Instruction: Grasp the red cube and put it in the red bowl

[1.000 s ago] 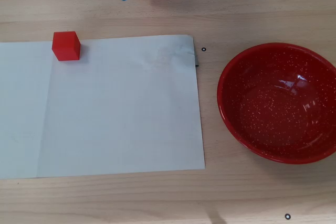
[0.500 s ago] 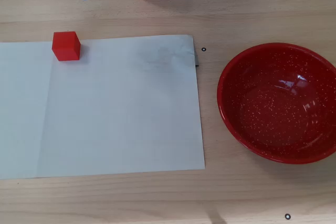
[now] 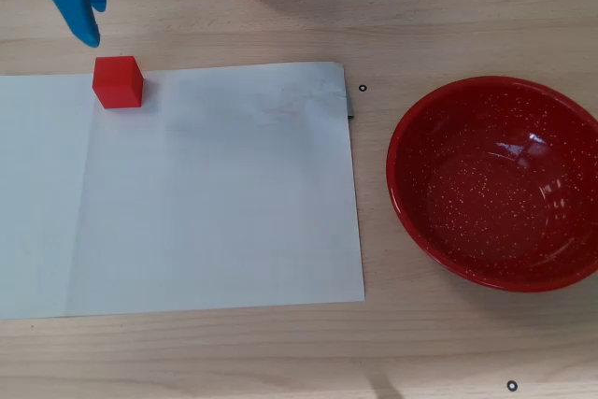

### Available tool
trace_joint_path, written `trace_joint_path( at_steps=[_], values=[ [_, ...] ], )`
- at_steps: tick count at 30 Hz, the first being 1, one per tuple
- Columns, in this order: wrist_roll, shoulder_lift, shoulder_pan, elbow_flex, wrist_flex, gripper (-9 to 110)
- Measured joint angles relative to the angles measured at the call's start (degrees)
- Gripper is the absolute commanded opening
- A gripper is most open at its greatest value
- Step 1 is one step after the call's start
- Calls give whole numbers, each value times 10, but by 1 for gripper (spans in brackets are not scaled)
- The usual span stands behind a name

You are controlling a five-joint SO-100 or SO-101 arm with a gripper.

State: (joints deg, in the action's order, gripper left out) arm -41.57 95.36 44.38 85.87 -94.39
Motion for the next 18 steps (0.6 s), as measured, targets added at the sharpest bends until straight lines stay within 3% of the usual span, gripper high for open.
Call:
trace_joint_path(
  at_steps=[10, 18],
  values=[
    [-36, -9, 13, 33, 40, 52],
    [-48, -26, 14, 85, 86, 63]
  ],
)
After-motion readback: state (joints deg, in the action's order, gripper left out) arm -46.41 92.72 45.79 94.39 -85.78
